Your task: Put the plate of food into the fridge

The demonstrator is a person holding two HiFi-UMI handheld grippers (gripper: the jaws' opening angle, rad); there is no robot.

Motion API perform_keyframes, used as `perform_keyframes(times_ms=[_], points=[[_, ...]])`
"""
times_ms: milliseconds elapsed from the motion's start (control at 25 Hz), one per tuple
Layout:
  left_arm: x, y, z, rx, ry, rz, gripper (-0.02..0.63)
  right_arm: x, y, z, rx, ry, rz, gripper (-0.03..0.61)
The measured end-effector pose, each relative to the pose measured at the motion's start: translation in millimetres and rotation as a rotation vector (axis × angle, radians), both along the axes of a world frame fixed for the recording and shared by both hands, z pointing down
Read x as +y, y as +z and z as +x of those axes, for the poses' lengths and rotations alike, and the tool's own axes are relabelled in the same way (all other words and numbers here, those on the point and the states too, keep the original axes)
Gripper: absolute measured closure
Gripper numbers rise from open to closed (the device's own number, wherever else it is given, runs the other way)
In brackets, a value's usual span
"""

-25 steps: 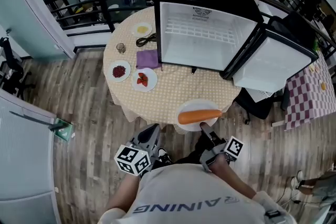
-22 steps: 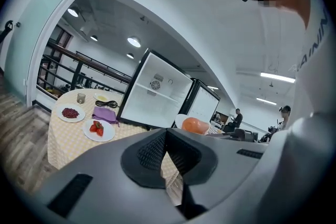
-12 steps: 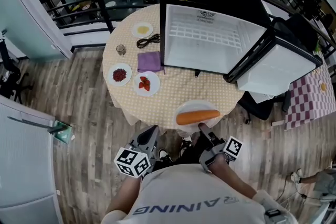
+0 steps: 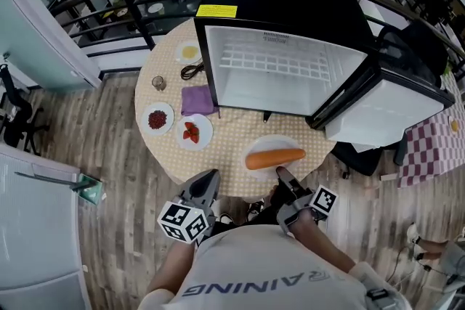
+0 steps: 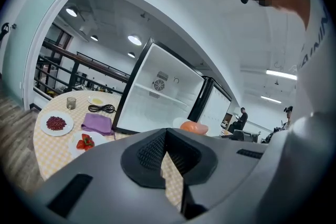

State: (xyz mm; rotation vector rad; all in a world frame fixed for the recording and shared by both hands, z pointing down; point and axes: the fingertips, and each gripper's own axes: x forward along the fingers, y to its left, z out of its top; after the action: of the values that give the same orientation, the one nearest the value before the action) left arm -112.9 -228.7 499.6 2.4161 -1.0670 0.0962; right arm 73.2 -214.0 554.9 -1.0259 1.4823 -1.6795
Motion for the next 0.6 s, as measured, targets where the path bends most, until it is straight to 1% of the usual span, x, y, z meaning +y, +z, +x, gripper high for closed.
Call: perform_keyframes(times_ms=[280, 440, 600], points=[[-30.9, -1.3, 29.5, -0.044, -0.043, 0.002, 0.609, -40.4, 6.2, 33.5, -0.006, -0.021, 0.003, 0.543], [-39.7, -1.1, 35.4, -0.051, -0.061, -0.005, 0.609, -58.7, 11.3, 40.7, -0.003, -0.031, -0.007, 0.543], [-41.6, 1.2, 37.7, -0.049, -0.05, -0.016, 0.609, -75.2, 14.9, 41.8, -0.013, -0.008, -0.036, 0.543]])
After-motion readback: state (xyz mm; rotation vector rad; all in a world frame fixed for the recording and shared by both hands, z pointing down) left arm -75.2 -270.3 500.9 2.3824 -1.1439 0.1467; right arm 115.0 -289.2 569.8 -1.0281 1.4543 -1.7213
